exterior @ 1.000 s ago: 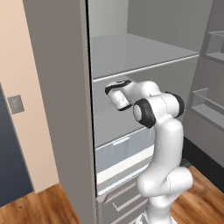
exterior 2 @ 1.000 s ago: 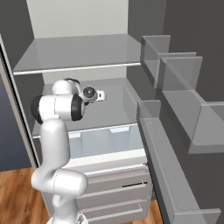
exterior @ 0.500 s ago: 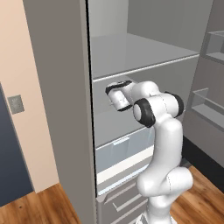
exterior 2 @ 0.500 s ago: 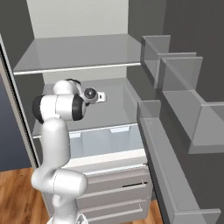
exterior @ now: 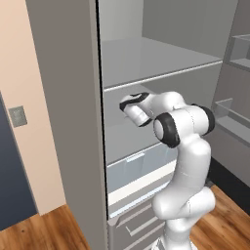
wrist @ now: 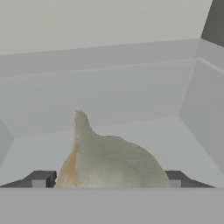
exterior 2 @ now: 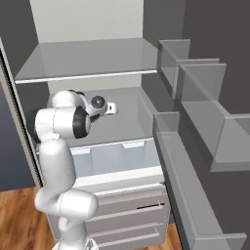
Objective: Take the cheese, chicken drumstick, and garlic from the fridge and place them on the plate on the dining counter to create an appetizer plate.
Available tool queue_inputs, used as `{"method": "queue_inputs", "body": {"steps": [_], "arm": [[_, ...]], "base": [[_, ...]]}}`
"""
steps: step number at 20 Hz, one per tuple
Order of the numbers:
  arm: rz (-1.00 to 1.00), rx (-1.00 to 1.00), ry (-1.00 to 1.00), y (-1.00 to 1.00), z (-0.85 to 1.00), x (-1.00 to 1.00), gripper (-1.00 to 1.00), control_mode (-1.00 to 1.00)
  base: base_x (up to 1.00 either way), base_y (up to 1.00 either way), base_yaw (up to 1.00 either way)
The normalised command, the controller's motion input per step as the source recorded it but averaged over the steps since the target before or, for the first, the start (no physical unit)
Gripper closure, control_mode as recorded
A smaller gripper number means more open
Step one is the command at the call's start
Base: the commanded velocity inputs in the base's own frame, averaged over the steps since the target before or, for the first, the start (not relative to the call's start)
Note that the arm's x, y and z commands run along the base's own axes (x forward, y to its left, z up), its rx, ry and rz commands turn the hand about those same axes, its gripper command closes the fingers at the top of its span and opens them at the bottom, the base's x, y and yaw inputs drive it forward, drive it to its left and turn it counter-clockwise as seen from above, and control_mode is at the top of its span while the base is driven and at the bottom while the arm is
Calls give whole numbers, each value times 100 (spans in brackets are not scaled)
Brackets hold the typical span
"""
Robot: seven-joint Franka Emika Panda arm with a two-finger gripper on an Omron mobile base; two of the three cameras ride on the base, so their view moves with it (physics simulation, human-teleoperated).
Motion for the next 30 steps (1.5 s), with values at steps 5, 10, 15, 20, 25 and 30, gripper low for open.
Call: {"method": "queue_inputs", "body": {"steps": [5, 10, 15, 20, 25, 30], "arm": [[1, 0, 0, -43, 42, -100, 100, -100], [7, 0, 2, -47, 76, -100, 100, -100], [10, 0, 13, -11, 61, -100, 100, -100], [5, -1, 15, 0, 26, -80, 100, 100], [0, 0, 0, 0, 0, 0, 100, 100], [0, 0, 0, 0, 0, 0, 100, 100]], "base": [[0, 0, 0], [0, 0, 0], [0, 0, 0], [-20, 0, 1], [-100, 0, 6], [-100, 2, 5]]}}
